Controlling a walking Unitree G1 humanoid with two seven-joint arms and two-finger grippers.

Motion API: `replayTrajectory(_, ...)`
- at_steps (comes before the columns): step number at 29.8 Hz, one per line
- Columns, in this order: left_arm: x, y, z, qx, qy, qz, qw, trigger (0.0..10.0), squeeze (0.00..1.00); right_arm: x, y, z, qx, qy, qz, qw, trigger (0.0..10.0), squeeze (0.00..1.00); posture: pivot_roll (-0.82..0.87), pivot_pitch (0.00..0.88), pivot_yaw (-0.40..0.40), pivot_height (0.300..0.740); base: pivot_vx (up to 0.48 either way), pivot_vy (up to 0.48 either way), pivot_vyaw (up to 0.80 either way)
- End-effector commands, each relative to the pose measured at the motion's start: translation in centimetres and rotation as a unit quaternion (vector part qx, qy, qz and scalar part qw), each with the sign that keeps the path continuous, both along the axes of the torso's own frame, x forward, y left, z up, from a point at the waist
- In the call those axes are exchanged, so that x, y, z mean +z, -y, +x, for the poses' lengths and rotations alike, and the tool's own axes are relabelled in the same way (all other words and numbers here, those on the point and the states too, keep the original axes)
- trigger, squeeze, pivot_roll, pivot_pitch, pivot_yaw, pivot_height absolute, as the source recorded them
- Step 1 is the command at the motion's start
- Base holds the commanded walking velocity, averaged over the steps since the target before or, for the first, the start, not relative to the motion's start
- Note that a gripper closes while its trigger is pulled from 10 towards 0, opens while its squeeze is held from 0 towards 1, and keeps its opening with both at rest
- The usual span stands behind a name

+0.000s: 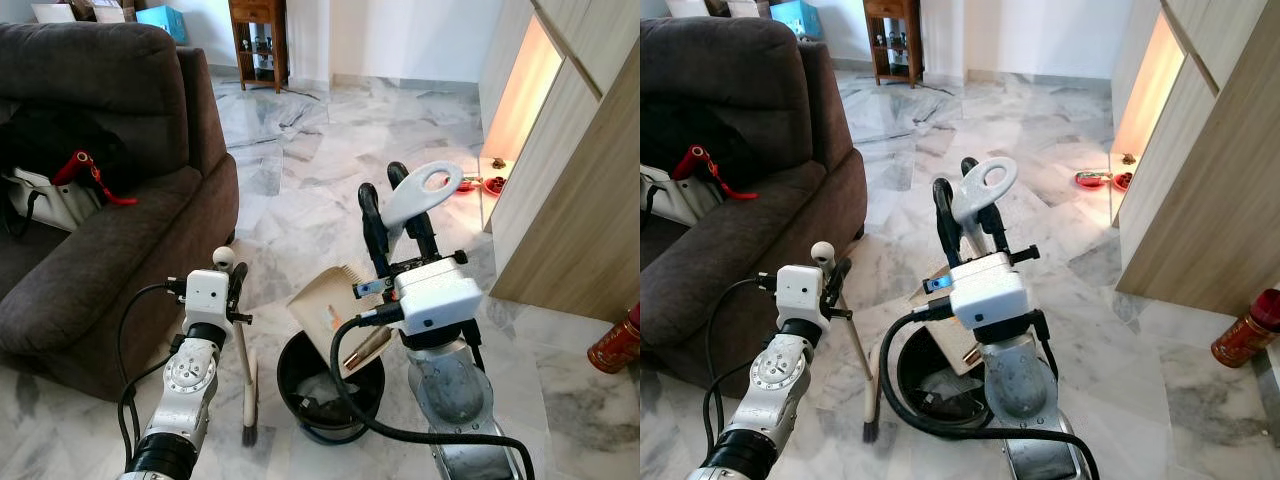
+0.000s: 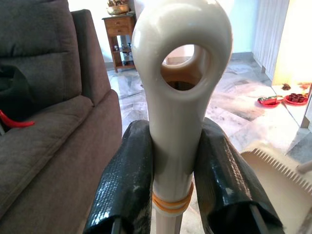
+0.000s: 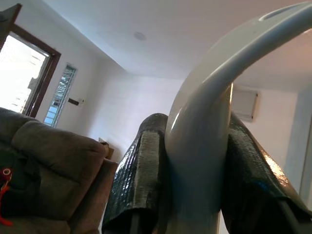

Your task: Sweep floor

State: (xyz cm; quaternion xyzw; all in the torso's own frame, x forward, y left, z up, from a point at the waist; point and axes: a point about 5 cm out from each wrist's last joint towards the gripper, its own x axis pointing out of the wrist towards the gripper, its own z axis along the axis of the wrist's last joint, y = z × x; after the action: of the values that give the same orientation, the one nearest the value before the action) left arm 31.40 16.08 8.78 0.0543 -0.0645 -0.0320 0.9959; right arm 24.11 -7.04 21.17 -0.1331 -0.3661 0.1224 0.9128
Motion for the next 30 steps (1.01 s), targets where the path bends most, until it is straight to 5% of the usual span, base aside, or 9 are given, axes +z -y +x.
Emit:
replayTrajectory(1, 1.3, 0.2, 0.5, -0.005, 0.032, 0.002, 0.999, 10.0, 0.00, 1.5, -0.6, -1.0, 0.017, 0.048, -0.001, 0.999, 10.0, 0.00, -0.03, 0.000, 0.021, 0.740, 0.000, 0.000, 0.00)
replayTrajectory(11, 1.3, 0.2, 0.5, -0.004, 0.033, 0.001, 0.999, 10.0, 0.00, 1.4, -1.6, -1.4, 0.039, 0.055, -0.046, 0.997, 10.0, 0.00, -0.03, 0.000, 0.021, 0.740, 0.000, 0.000, 0.00)
replayTrajectory(21, 1.3, 0.2, 0.5, -0.006, 0.033, 0.002, 0.999, 10.0, 0.00, 1.0, -1.5, -1.1, 0.036, 0.028, -0.023, 0.999, 10.0, 0.00, -0.03, 0.000, 0.022, 0.740, 0.000, 0.000, 0.00)
replayTrajectory(30, 1.3, 0.2, 0.5, -0.006, 0.033, 0.001, 0.999, 10.0, 0.00, 1.2, 2.8, 1.8, -0.075, 0.016, 0.011, 0.997, 10.0, 0.00, -0.03, 0.000, 0.024, 0.740, 0.000, 0.000, 0.00)
